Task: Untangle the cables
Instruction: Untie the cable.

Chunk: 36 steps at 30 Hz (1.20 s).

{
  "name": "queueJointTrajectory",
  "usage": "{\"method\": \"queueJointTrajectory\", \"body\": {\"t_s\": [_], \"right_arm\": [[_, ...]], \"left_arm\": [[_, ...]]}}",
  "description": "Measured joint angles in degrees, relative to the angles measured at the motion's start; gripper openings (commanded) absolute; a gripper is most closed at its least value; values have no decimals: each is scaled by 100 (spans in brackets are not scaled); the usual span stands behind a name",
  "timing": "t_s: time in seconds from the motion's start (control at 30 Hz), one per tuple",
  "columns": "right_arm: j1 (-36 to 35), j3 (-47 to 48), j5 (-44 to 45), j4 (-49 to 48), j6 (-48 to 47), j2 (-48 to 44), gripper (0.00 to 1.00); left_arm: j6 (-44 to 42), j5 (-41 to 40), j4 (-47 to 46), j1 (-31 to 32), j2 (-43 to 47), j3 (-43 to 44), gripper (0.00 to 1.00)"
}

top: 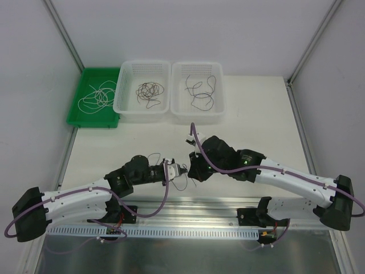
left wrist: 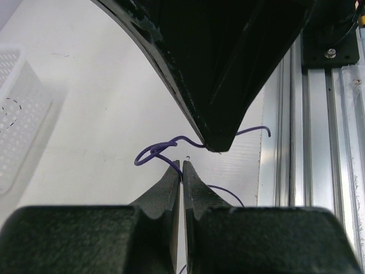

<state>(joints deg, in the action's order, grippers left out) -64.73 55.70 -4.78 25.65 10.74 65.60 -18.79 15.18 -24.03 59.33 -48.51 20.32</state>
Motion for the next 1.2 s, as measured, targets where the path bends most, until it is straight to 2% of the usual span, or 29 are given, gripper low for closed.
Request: {"method": "queueJointTrajectory", "body": {"t_s": [0.4,1.07,1.2], "right_arm": [[74,136,-229,269,-260,20,1],[175,378,-205,313,-442,142,1],[201,378,-199,310,-435,142,12]], "left_arm": [[-894,68,1292,0,179,479,0],[-1058,546,1639,109,-450,837,0],[-1029,516,1646,111,-380,837,0]]}}
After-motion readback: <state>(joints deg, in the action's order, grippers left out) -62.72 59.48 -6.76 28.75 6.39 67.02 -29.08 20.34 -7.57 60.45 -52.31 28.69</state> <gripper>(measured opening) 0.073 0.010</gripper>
